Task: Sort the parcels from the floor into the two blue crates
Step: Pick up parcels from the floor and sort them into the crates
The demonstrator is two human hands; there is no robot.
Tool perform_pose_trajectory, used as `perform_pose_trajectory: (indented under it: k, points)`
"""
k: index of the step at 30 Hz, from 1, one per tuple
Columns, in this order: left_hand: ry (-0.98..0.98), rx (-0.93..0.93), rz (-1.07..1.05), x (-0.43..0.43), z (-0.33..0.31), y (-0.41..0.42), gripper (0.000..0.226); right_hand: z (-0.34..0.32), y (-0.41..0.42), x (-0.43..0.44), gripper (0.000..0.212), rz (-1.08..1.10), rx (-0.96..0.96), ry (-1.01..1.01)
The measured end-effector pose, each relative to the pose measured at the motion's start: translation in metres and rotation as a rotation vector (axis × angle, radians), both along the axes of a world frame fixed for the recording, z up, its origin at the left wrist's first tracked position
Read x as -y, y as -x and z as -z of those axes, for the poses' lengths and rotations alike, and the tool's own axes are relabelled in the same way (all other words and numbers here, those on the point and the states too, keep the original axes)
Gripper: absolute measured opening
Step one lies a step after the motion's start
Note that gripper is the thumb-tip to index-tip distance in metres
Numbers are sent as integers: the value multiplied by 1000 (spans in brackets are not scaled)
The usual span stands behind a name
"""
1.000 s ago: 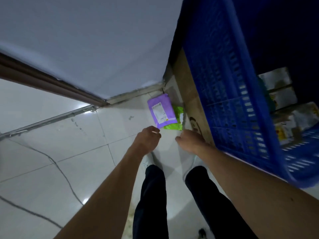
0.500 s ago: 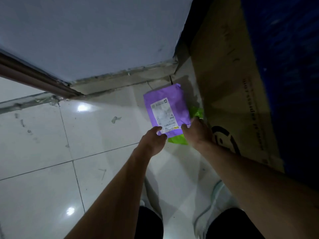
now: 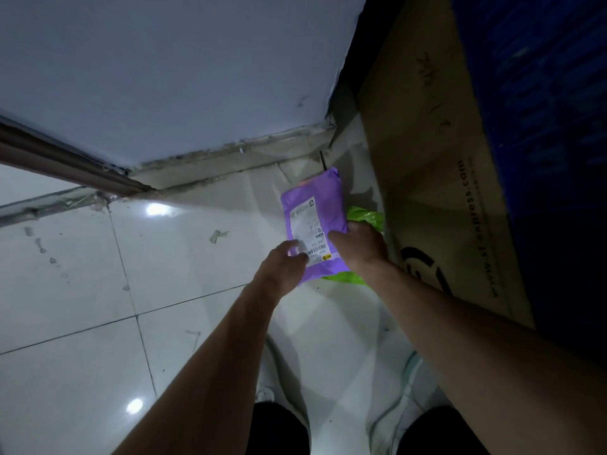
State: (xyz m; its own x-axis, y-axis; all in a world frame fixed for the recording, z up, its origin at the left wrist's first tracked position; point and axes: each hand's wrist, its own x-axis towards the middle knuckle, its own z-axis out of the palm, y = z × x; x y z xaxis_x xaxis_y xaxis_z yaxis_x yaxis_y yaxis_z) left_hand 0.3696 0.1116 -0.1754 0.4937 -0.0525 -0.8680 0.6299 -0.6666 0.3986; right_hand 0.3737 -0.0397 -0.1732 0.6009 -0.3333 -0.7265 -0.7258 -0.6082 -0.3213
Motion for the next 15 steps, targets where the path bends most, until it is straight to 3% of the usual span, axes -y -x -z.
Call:
perform_pose_trajectory:
  k: [5,11,15]
  points:
    - [-49,156,-22,-10,-79,-20,38,-78,-7,-2,32,52,-39,-165]
    - [-105,322,191,-5,-238,-64,47,-226,-20,-8,21,74,-33,-258]
    - [-126,455,404,-4,-356,-69,60,-343,-20,-19,44,-28,2,-296]
